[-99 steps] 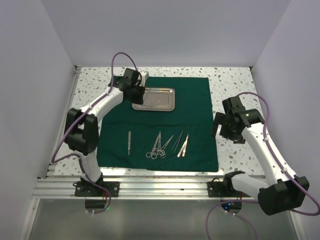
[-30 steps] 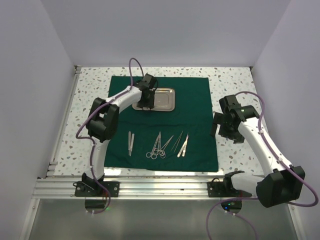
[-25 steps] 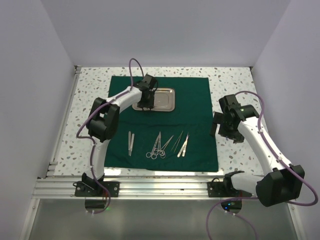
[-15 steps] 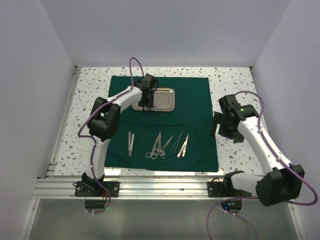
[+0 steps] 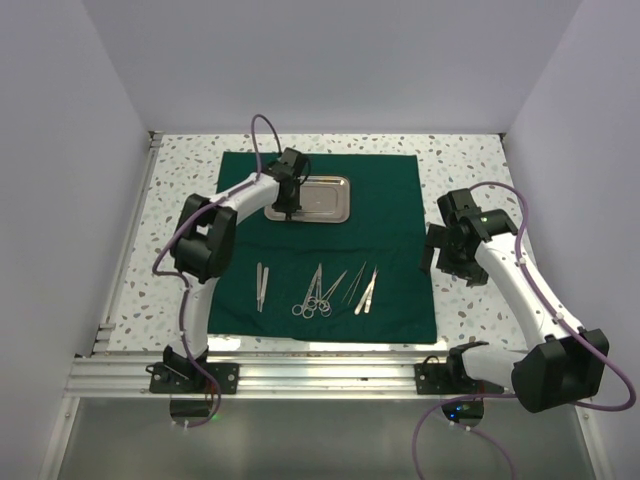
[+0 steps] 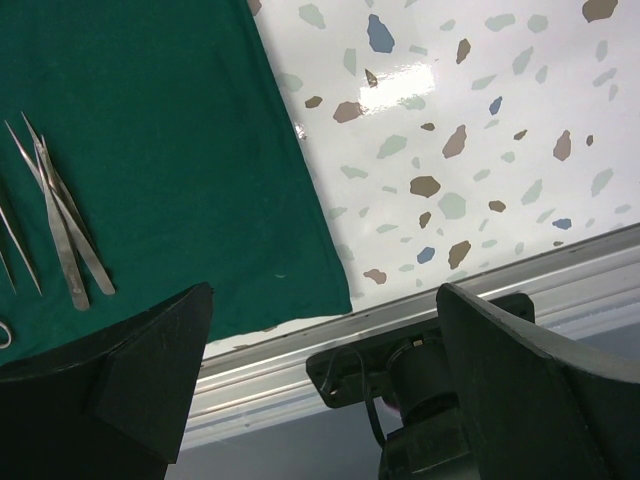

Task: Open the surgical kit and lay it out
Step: Pick up the medical item from the container, then place the medical item in the surgical kit.

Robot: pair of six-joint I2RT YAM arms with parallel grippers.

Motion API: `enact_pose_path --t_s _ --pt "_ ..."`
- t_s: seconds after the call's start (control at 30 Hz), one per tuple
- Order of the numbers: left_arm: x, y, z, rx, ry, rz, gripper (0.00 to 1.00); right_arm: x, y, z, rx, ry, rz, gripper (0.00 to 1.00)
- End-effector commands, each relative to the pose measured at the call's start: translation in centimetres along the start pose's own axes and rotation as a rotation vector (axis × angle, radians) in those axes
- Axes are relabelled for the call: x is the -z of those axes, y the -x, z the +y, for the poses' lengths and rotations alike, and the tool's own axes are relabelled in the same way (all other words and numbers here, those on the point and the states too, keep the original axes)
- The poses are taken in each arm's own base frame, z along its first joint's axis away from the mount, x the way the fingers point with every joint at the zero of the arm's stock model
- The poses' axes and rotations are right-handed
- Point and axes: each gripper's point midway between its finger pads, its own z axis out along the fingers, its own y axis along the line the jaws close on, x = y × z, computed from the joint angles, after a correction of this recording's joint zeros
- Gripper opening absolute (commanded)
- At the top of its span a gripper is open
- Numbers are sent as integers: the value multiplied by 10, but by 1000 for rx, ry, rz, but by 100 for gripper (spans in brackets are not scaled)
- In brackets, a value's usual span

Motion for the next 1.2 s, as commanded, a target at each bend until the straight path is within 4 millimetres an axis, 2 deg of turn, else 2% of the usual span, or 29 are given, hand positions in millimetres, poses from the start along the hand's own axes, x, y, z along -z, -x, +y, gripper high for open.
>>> enact_pose_path --t_s 0.0,0.07,0.17,0.27,0.53,0.63,0.73,0.77,0.8,0.87,0.9,0.93,0.97,1.0,1.03,1.07,1.1,1.13,1.17 --pt "-26 -57 18 -21 36 156 10 8 12 2 -12 10 -44 99" --pt "-28 -61 19 -21 39 165 0 8 12 3 -12 13 -42 98" --pt "-26 -58 21 -29 35 161 0 8 11 5 -13 23 -38 98" --pt "-14 -42 24 -24 25 126 0 9 12 7 -17 36 -41 98" --pt "47 39 24 -11 -27 -41 0 10 17 13 -21 67 -58 99" --pt "70 58 23 -8 -33 -80 0 12 20 15 -17 77 -67 98" --pt "93 67 25 5 -40 -116 0 14 23 18 -18 97 -78 98" --pt "97 61 28 6 -39 -105 0 14 23 19 -18 99 -80 98" --pt "112 64 29 17 -50 -128 0 14 25 20 -19 107 -82 98" --pt "117 46 33 28 -52 -101 0 15 24 21 -15 110 -81 98" --pt "133 46 36 39 -64 -125 0 15 24 22 -14 114 -82 99" --pt "129 26 40 43 -56 -87 0 14 23 21 -11 115 -83 98" --pt "133 17 40 46 -65 -81 0 15 23 21 -12 119 -86 98" --pt "149 14 42 63 -80 -106 0 14 22 22 -9 125 -85 98" --pt "143 -11 47 61 -69 -63 0 14 21 22 -9 127 -87 98" --pt "146 -22 48 63 -73 -55 0 13 20 22 -7 128 -85 98" --pt "160 -28 50 73 -90 -78 0 13 18 21 -4 130 -84 99" --pt "153 -56 55 74 -72 -28 0 13 18 20 -4 128 -85 99" --pt "154 -68 59 79 -69 -14 0 12 16 20 -3 126 -82 99"
